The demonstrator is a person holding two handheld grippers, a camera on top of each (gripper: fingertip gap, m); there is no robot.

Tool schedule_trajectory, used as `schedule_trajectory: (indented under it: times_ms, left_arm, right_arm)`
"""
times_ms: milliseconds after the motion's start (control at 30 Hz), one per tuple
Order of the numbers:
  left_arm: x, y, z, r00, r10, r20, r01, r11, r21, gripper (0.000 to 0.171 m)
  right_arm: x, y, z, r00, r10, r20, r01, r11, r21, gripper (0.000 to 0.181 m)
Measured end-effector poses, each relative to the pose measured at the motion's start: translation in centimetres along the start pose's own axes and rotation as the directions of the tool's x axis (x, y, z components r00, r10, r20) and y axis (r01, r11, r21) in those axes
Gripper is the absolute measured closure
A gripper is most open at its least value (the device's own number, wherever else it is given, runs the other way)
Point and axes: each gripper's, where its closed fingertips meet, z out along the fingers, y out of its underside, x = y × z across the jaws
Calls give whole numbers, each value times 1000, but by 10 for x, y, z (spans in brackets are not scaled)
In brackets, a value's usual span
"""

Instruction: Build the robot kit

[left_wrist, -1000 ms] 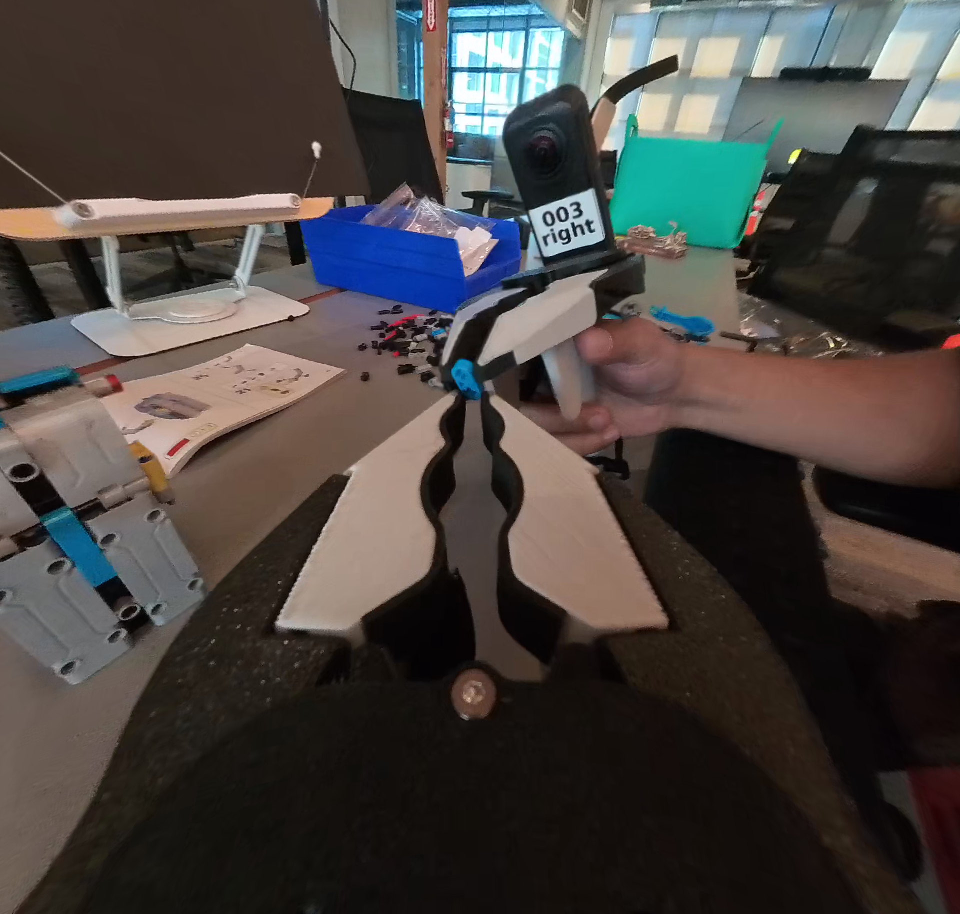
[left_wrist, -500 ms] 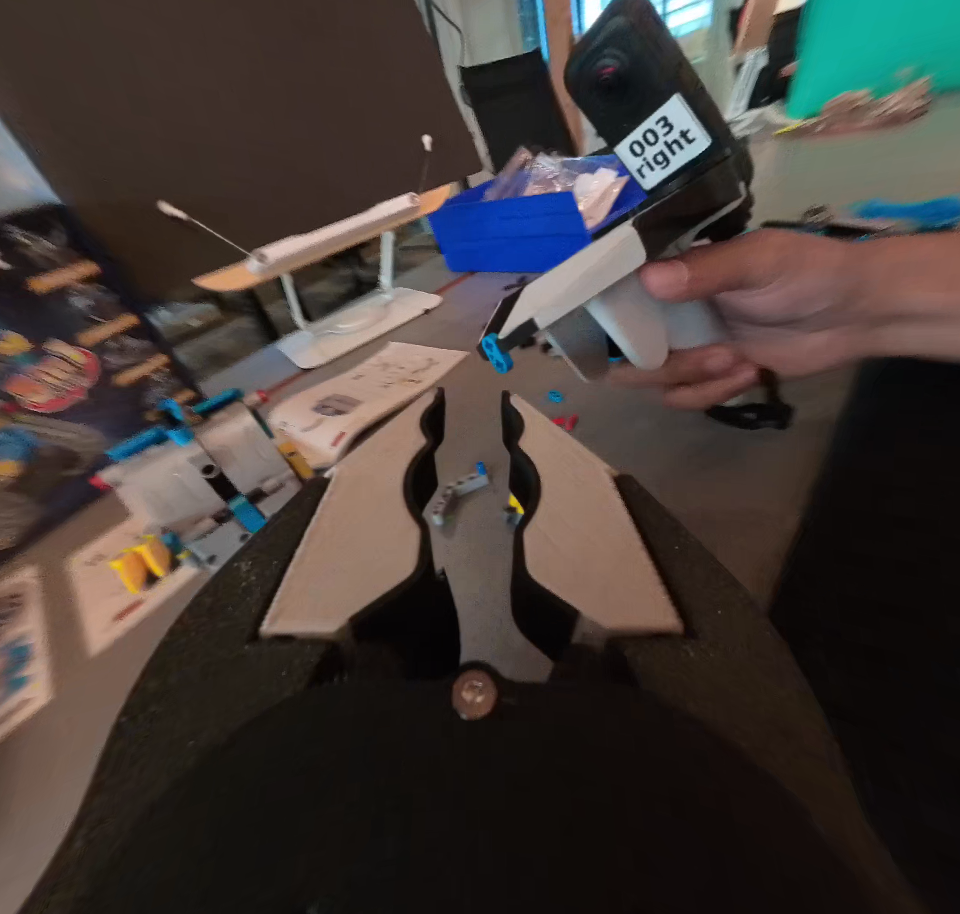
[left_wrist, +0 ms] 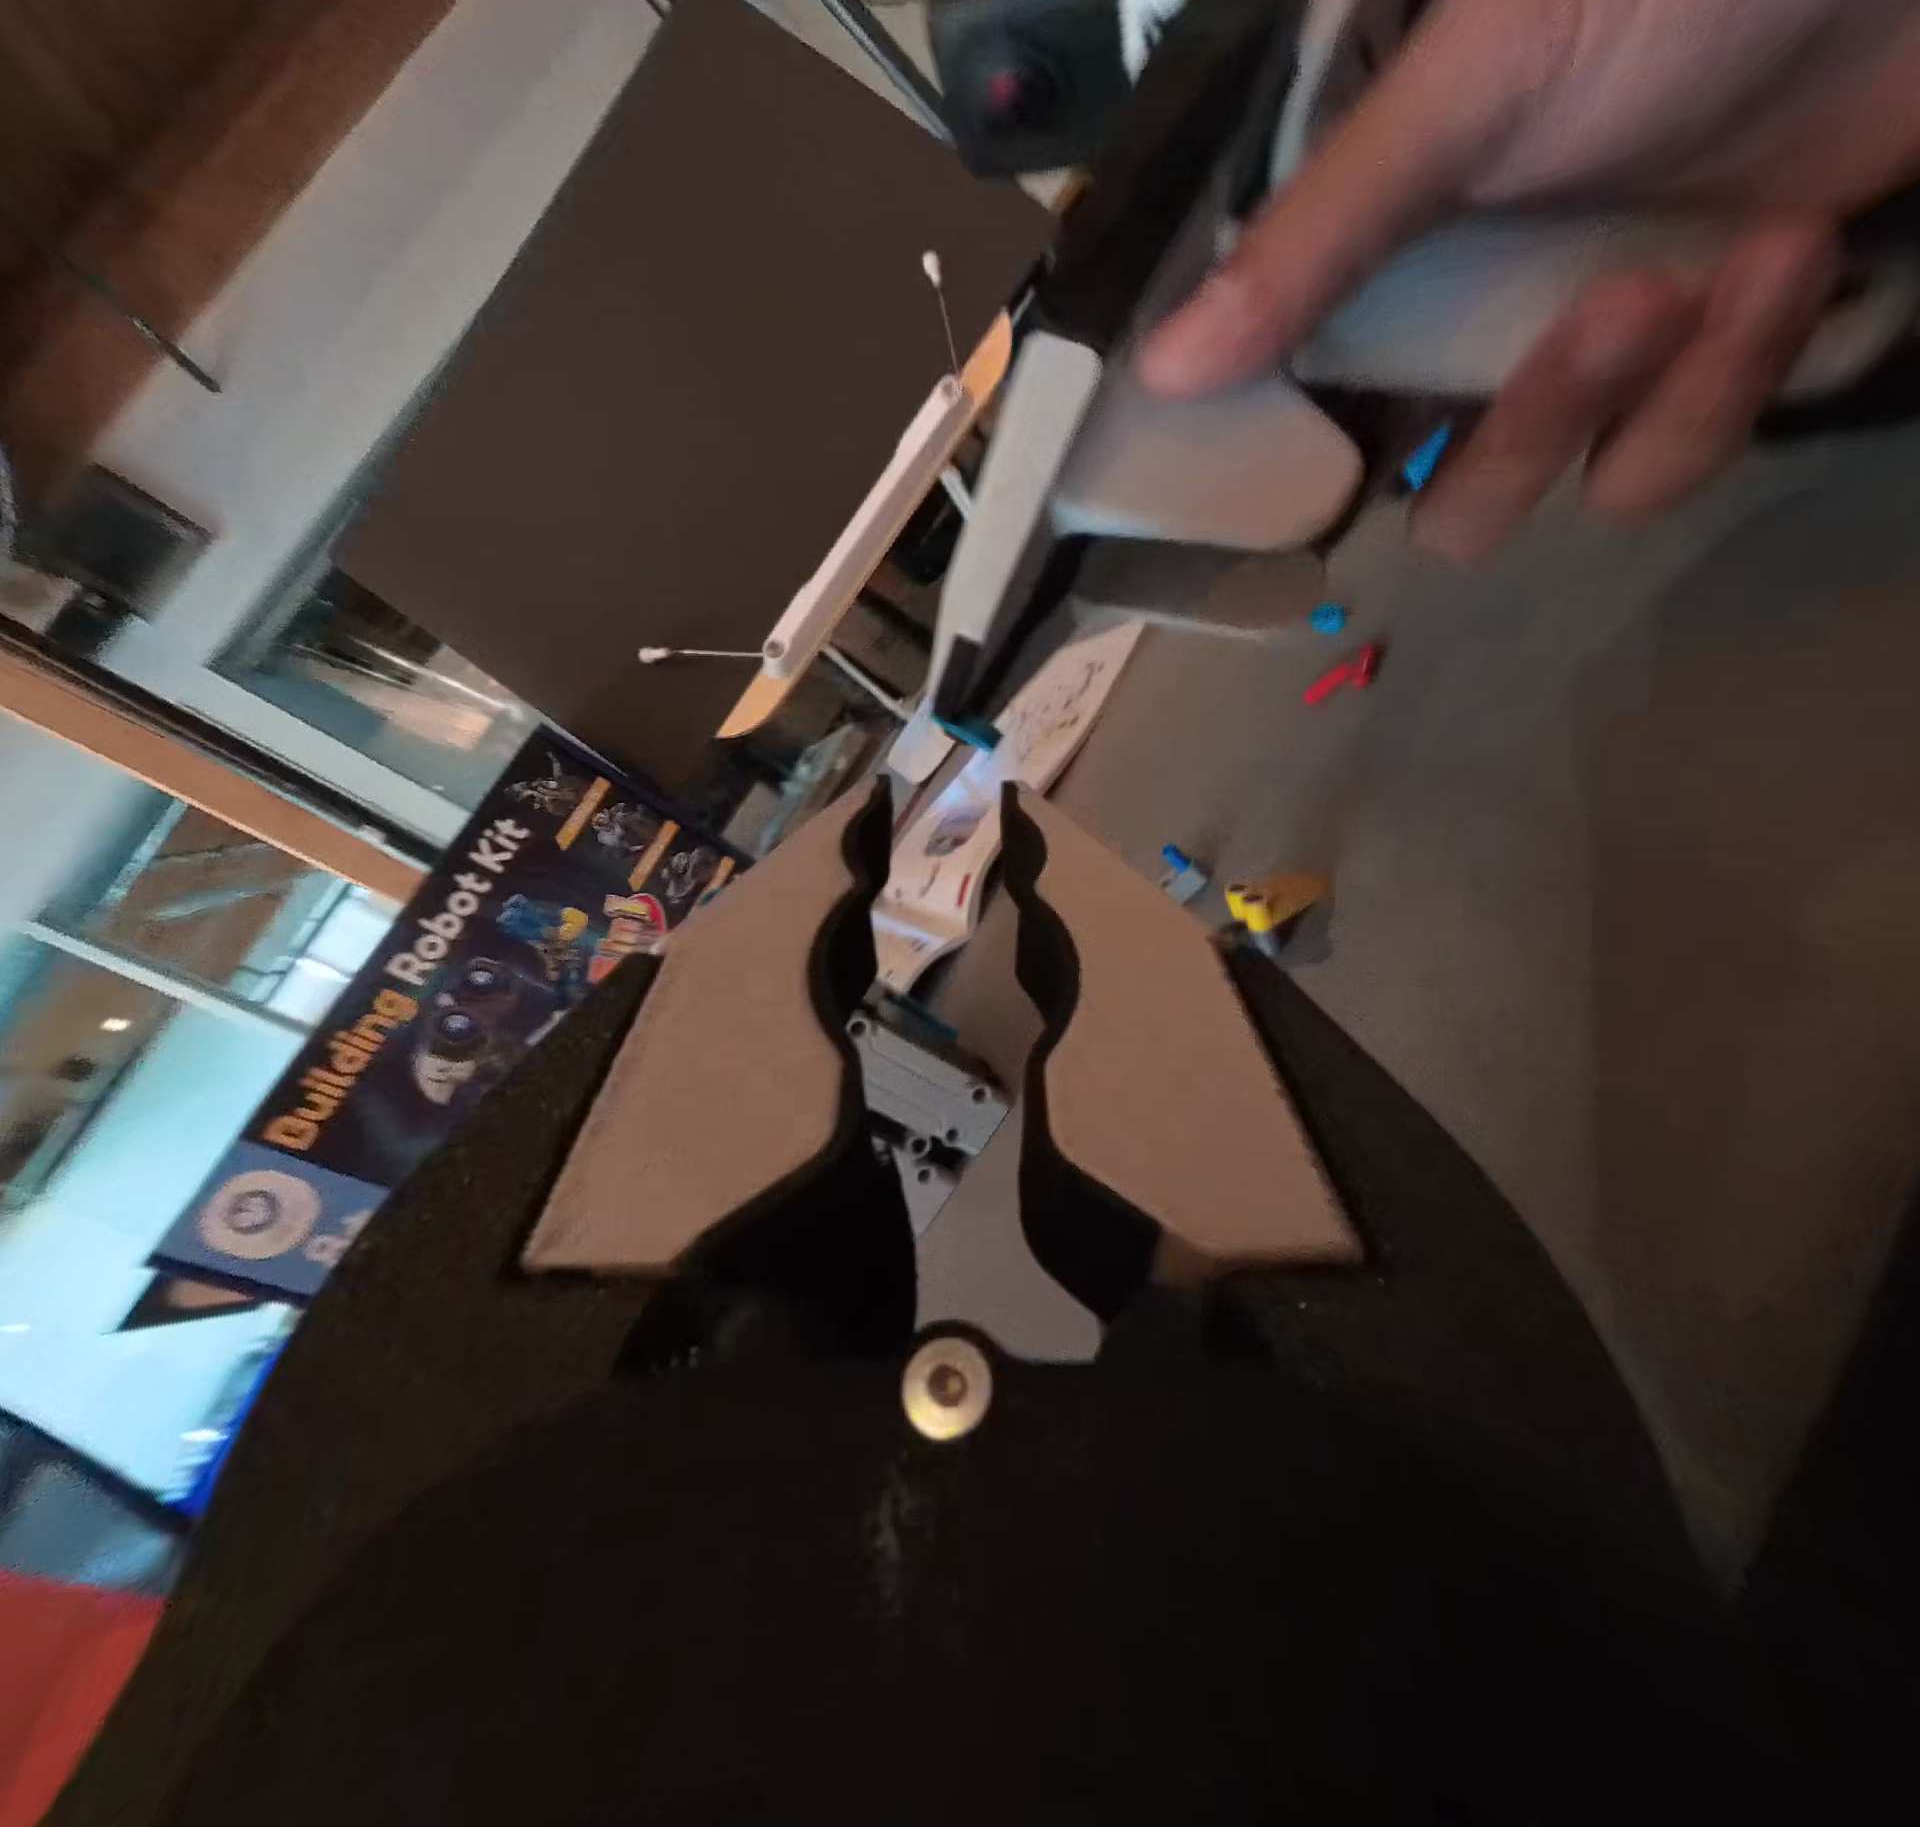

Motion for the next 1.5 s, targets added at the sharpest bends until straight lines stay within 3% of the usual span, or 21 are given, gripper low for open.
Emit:
schedule_trajectory:
  times_ms: [100,200,400,700,1000,1267,1500]
  left_arm:
    - [6,0,3,996,86,23,-86,996,-34,156]
    - [7,1,5,1000,11,1,-11,999,-52,155]
    - [5,5,7,991,-125,-41,121,990,-76,161]
    - [-9,-7,8,915,-399,-50,398,917,-34,165]
    - [-13,-2,6,913,-405,-39,404,914,-27,168]
    - [-10,3,8,958,-287,11,287,955,-71,168]
    - [-2,9,7,965,-255,-56,247,962,-115,168]
  right_arm:
    - [0,-1,1,1000,-10,-15,11,1000,9,174]
    - [-2,1,6,999,-27,-16,28,1000,9,174]
    - [2,0,6,924,-341,-175,334,940,-66,174]
    - [-10,-12,9,940,-300,-163,314,947,69,174]
    - [-9,-13,11,968,-212,-132,228,967,116,173]
    - [-4,-9,10,967,-208,-148,222,972,83,174]
    - [0,-2,8,961,-232,-153,236,972,7,174]
